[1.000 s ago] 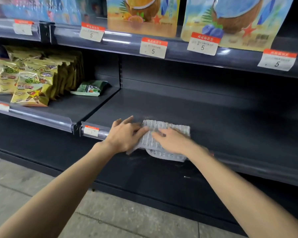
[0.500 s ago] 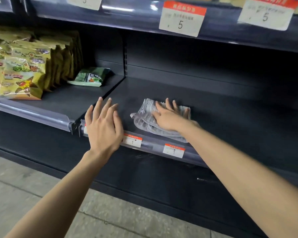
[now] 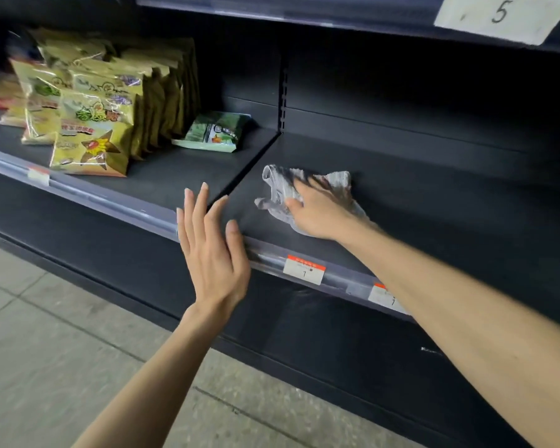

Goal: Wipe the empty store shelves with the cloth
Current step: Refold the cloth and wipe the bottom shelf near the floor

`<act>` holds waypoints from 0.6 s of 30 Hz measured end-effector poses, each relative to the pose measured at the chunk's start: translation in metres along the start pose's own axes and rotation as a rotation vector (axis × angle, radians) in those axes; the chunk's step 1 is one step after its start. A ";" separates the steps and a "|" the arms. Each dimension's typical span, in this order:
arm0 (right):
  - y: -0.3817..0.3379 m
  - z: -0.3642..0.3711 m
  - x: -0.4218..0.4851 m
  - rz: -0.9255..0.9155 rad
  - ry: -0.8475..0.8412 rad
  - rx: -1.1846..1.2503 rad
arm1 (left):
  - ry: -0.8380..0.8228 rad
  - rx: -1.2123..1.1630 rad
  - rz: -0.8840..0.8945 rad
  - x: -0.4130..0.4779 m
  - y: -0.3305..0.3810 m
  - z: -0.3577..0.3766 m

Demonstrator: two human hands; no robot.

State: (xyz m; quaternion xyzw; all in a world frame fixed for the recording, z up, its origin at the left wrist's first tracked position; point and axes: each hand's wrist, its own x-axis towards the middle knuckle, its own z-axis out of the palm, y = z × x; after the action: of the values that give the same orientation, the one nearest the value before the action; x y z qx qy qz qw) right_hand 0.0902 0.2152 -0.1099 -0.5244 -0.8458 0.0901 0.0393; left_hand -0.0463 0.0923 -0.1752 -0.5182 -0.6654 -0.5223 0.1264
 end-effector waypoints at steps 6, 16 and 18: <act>-0.065 0.000 0.012 -0.132 0.078 0.283 | 0.037 -0.002 -0.077 -0.001 -0.030 -0.025; -0.126 -0.009 0.007 -0.170 -0.070 0.911 | 0.124 -0.223 -0.332 0.015 -0.058 -0.085; -0.125 -0.018 0.002 -0.120 -0.064 1.117 | 0.114 -0.258 -0.373 0.020 -0.056 -0.098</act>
State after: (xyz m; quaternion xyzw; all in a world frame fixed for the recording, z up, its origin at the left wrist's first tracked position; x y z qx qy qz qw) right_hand -0.0178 0.1645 -0.0686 -0.3722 -0.6987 0.5377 0.2903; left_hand -0.1372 0.0269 -0.1514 -0.3679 -0.6691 -0.6457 -0.0020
